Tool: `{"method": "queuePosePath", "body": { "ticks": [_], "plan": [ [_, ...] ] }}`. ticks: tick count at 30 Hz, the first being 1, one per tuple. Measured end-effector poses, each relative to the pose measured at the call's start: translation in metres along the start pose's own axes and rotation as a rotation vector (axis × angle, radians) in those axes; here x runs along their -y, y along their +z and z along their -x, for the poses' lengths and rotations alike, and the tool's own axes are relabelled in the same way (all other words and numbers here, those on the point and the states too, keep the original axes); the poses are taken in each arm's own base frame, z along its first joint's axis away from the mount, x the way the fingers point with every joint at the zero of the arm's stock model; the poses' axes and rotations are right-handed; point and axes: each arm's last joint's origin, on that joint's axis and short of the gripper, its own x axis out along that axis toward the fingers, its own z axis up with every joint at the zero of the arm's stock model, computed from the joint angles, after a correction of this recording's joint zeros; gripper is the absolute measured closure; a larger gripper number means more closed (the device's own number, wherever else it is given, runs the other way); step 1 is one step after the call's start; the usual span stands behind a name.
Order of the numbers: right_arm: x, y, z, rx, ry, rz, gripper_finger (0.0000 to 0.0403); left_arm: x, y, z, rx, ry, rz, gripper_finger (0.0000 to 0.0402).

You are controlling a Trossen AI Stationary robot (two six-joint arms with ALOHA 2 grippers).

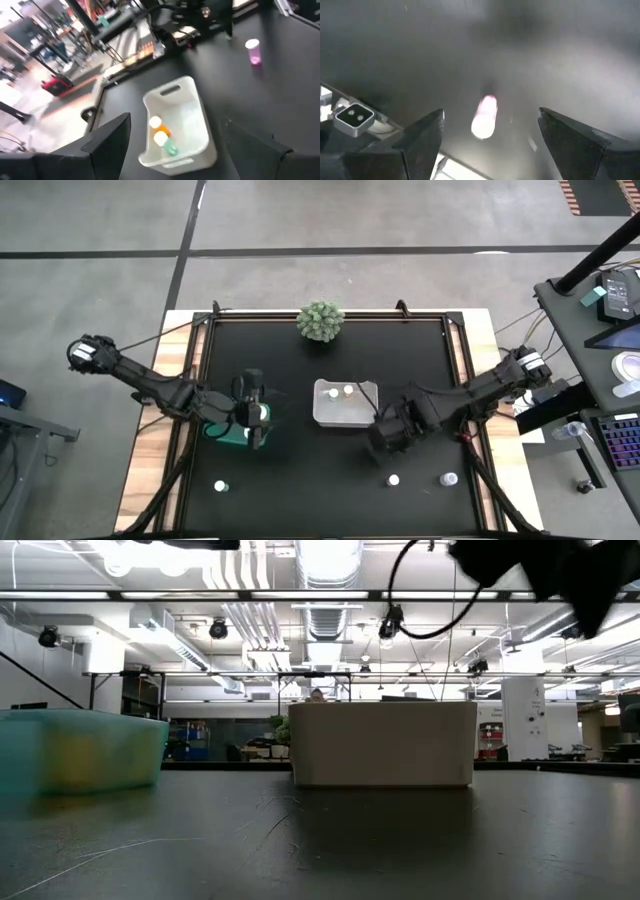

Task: Pick and place medicine bottles into bin by pill shape (circle, oval)
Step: Put the pink tablet bottle into the white bin

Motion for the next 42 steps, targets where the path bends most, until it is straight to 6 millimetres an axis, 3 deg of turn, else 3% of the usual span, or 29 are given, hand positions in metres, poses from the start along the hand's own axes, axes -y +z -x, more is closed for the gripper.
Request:
{"method": "queuePosePath", "body": {
  "ticks": [8, 12, 31, 42],
  "plan": [
    [-0.005, -0.063, -0.016, -0.002, -0.006, -0.209, 0.0090, -0.003, 0.002, -0.005, 0.027, 0.042, -0.046, 0.0116],
    [-0.005, -0.081, -0.027, 0.045, -0.030, -0.282, 0.0090, -0.004, 0.001, -0.005, 0.014, 0.069, -0.048, 0.0116],
    [-0.021, -0.068, -0.085, 0.079, -0.137, -0.273, 0.0131, -0.004, 0.001, -0.005, 0.007, 0.082, -0.057, 0.0116],
    [-0.024, -0.056, -0.089, 0.079, -0.128, -0.259, 0.0207, -0.004, 0.000, -0.005, 0.005, 0.085, -0.056, 0.0116]
  ]
}}
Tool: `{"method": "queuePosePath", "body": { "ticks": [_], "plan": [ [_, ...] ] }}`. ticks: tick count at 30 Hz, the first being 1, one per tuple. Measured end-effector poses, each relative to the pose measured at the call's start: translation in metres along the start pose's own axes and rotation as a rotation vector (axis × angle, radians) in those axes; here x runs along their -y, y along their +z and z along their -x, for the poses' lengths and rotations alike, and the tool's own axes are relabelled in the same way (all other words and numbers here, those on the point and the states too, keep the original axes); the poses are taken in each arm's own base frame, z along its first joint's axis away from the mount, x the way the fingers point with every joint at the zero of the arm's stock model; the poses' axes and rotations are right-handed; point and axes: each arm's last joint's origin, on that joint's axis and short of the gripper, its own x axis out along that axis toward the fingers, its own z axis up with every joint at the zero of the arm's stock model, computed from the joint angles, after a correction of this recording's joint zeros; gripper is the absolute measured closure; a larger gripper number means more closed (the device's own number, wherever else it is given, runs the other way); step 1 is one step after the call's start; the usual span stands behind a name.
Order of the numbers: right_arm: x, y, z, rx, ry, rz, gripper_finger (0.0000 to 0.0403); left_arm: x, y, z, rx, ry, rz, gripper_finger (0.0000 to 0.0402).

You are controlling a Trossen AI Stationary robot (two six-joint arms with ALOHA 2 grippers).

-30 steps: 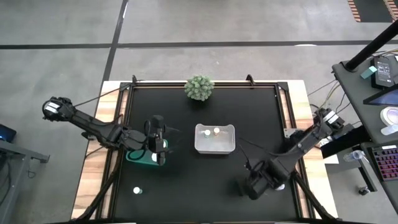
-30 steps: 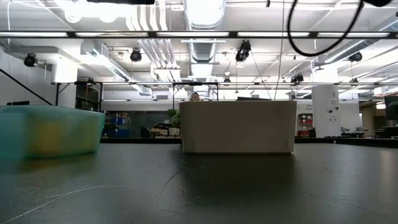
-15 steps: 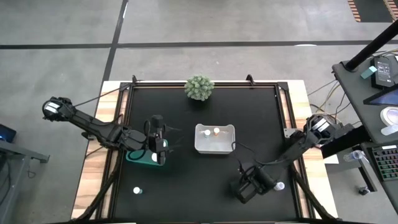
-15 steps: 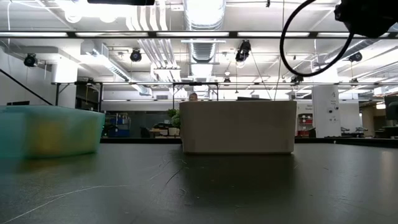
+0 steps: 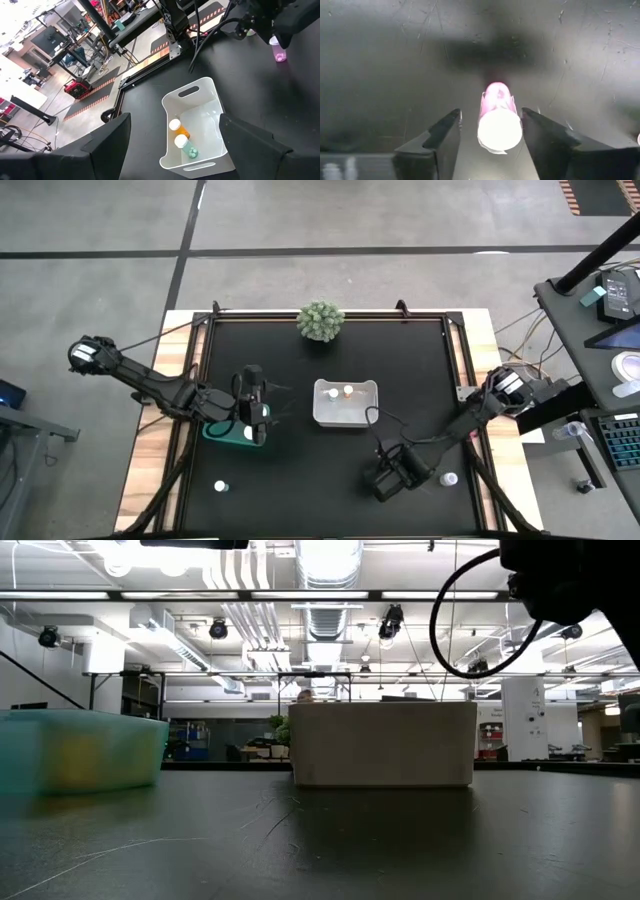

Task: Pick and place medicine bottles into bin by pill shape (circle, oval)
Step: Put the pink tablet bottle into the white bin

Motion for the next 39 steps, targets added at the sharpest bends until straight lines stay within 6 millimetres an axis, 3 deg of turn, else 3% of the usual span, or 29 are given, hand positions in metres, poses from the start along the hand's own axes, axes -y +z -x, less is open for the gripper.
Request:
{"method": "queuePosePath", "body": {
  "ticks": [12, 20, 30, 39],
  "plan": [
    [-0.001, 0.000, -0.001, -0.006, 0.012, 0.002, 0.0287, 0.000, 0.000, 0.000, -0.001, 0.000, 0.000, 0.0116],
    [0.001, 0.001, 0.002, -0.007, 0.014, 0.031, 0.0290, 0.000, 0.000, 0.000, -0.002, 0.000, 0.000, 0.0116],
    [0.012, 0.013, 0.028, 0.008, -0.009, 0.211, 0.0289, 0.003, 0.002, -0.002, 0.056, -0.081, 0.018, 0.0116],
    [0.015, 0.025, 0.059, -0.033, 0.097, 0.402, 0.0289, 0.009, 0.004, -0.011, 0.102, -0.148, -0.004, 0.0116]
  ]
}}
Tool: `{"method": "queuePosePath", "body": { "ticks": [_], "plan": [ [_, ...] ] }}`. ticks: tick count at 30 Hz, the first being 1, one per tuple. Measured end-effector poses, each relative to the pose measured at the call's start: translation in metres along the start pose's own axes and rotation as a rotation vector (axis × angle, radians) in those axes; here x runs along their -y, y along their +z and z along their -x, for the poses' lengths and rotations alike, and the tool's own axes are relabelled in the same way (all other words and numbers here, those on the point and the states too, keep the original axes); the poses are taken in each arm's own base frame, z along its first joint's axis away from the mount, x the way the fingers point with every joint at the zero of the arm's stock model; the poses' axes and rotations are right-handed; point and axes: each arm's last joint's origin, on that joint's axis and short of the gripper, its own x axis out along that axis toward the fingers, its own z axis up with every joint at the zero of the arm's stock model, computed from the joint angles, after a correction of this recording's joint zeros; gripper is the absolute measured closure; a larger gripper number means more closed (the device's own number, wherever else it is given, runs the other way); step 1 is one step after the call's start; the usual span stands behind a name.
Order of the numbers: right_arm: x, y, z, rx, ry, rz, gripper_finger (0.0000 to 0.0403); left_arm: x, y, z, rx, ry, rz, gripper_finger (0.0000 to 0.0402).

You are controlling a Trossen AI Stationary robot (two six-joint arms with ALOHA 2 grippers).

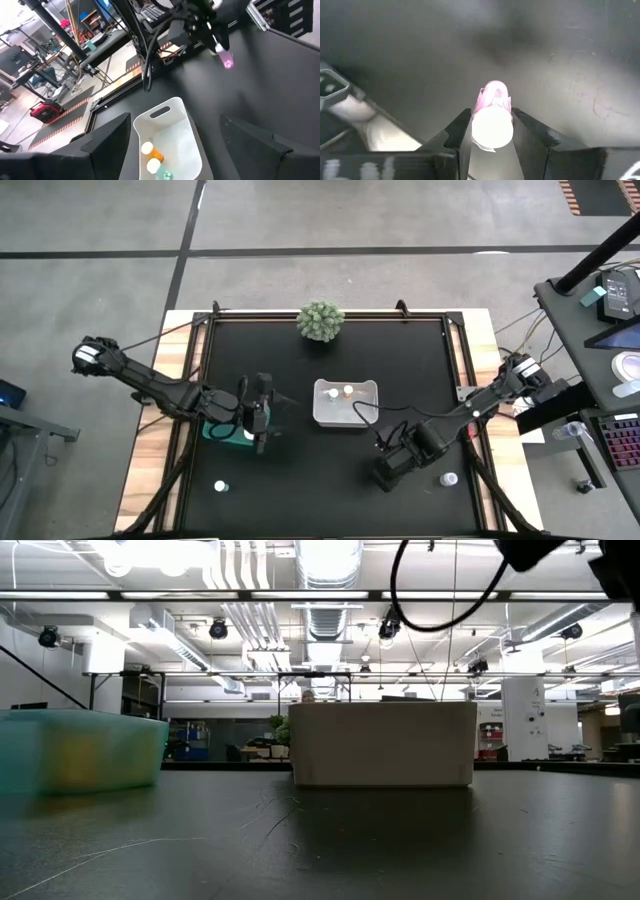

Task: Pick and place medicine bottles into bin by pill shape (circle, oval)
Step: Put the pink tablet bottle into the white bin

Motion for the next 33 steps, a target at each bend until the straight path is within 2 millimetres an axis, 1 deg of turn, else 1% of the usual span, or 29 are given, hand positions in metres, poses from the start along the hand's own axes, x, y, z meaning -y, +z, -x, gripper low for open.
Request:
{"method": "queuePosePath", "body": {
  "ticks": [3, 7, 14, 17, 21, 25, 29, 33],
  "plan": [
    [0.004, 0.005, 0.008, 0.009, 0.014, 0.003, 0.0289, -0.003, -0.002, -0.002, -0.014, 0.015, -0.016, 0.0116],
    [0.006, 0.015, 0.011, 0.017, 0.023, 0.007, 0.0289, -0.007, -0.005, -0.004, -0.026, 0.032, -0.013, 0.0116],
    [0.011, 0.034, 0.014, -0.006, 0.039, 0.045, 0.0289, -0.003, -0.014, -0.003, -0.049, 0.021, -0.007, 0.0116],
    [0.013, 0.034, 0.017, -0.060, 0.036, 0.041, 0.0289, -0.002, -0.016, -0.003, -0.052, 0.021, 0.015, 0.0116],
    [0.018, 0.034, 0.023, -0.068, 0.007, 0.060, 0.0289, -0.004, -0.016, 0.001, -0.046, 0.029, 0.032, 0.0116],
    [0.022, 0.041, 0.027, -0.061, 0.007, 0.062, 0.0289, -0.005, -0.017, 0.004, -0.059, 0.041, 0.064, 0.0116],
    [0.024, 0.048, 0.028, -0.051, 0.011, 0.075, 0.0289, -0.005, -0.017, 0.004, -0.059, 0.047, 0.081, 0.0116],
    [0.025, 0.047, 0.026, -0.048, -0.001, 0.082, 0.0289, -0.005, -0.017, 0.004, -0.056, 0.048, 0.083, 0.0116]
  ]
}}
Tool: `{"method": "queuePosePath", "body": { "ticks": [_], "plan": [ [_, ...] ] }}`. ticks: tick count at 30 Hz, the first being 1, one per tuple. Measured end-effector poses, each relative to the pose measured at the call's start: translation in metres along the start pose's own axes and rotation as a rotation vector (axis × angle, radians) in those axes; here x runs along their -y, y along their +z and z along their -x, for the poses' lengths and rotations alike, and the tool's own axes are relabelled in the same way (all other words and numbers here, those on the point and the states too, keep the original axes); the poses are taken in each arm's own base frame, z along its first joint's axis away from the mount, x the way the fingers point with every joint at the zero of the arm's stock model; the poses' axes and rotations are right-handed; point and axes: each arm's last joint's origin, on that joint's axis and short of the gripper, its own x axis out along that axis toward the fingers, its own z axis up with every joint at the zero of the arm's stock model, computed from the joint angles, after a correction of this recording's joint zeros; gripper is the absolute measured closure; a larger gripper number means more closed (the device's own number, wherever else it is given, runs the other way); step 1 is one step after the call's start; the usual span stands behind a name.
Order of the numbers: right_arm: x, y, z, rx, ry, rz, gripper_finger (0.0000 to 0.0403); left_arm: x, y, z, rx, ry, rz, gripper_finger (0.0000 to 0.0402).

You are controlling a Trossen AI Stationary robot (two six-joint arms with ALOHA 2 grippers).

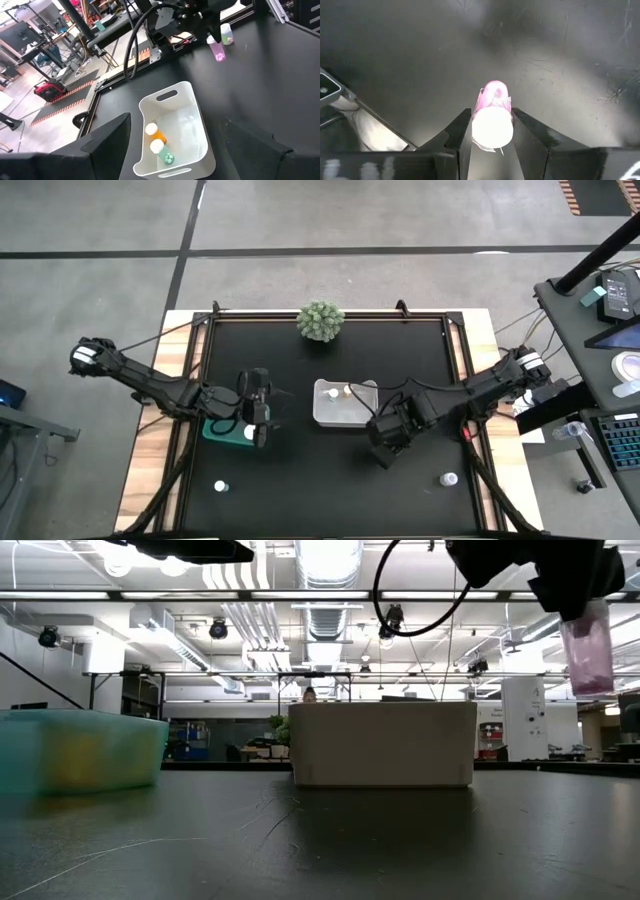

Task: Pick and place medicine bottles into bin by pill shape (circle, oval)
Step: Put the pink tablet bottle into the white bin

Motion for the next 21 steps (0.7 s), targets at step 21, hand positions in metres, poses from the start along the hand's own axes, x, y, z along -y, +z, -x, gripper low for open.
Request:
{"method": "queuePosePath", "body": {
  "ticks": [21],
  "plan": [
    [-0.0091, -0.0090, -0.0040, 0.049, 0.028, -0.020, 0.0289, -0.0025, 0.0018, -0.0001, 0.018, 0.018, -0.076, 0.0116]
  ]
}}
